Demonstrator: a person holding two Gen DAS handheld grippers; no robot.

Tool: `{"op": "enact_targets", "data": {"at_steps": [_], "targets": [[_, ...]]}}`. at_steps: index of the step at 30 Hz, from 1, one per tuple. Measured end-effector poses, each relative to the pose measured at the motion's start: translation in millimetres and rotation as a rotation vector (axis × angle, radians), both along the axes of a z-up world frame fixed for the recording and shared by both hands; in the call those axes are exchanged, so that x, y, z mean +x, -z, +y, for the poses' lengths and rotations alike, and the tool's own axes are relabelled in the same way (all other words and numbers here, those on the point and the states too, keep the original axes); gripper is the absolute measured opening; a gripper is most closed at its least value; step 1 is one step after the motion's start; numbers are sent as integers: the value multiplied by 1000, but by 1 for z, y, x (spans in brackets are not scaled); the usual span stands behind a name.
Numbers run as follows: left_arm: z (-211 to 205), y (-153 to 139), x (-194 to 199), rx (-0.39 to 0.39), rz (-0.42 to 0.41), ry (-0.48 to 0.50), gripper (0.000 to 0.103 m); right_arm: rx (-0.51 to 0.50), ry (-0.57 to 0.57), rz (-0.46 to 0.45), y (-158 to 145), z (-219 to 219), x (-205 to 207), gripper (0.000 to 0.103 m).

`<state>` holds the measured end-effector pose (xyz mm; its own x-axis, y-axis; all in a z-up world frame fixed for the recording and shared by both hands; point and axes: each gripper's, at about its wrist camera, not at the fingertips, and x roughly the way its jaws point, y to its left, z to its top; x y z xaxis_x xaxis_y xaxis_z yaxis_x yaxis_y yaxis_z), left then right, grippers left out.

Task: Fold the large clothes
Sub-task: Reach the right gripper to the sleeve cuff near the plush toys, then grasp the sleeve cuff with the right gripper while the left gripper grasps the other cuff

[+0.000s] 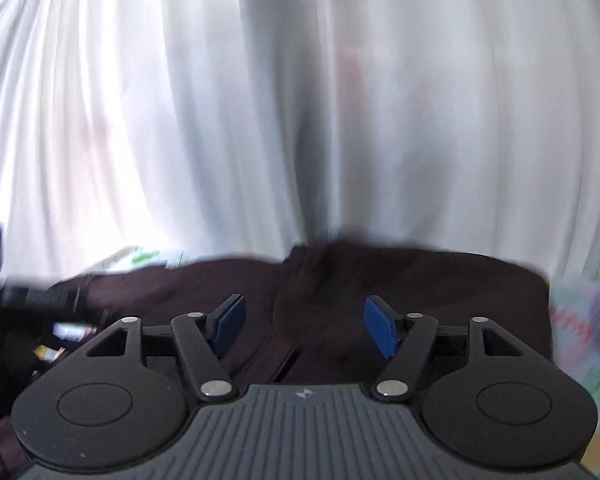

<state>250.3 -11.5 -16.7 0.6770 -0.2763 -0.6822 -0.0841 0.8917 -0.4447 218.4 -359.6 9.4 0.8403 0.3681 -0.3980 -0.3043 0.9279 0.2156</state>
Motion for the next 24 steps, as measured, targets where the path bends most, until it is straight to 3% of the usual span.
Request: {"op": "enact_targets", "data": {"at_steps": [3,6,12,14,18,24], "targets": [[4,5,19,-65,6,24,103,98,65,112,27,-12,-2,65],[0,17,46,-138,37,51,103,241,161,235,57,-34,-2,46],[-40,45,113,-201,60,164,102,395,298,343,101,-51,-30,40],[-49,60,136,-211,105,156,84,422,345,379,111,-59,-29,40],[-55,84,164,-311,194,157,73,497,371,396,126,-74,-35,31],[-61,96,175,-309,211,170,55,510,382,379,124,-67,-33,31]]}}
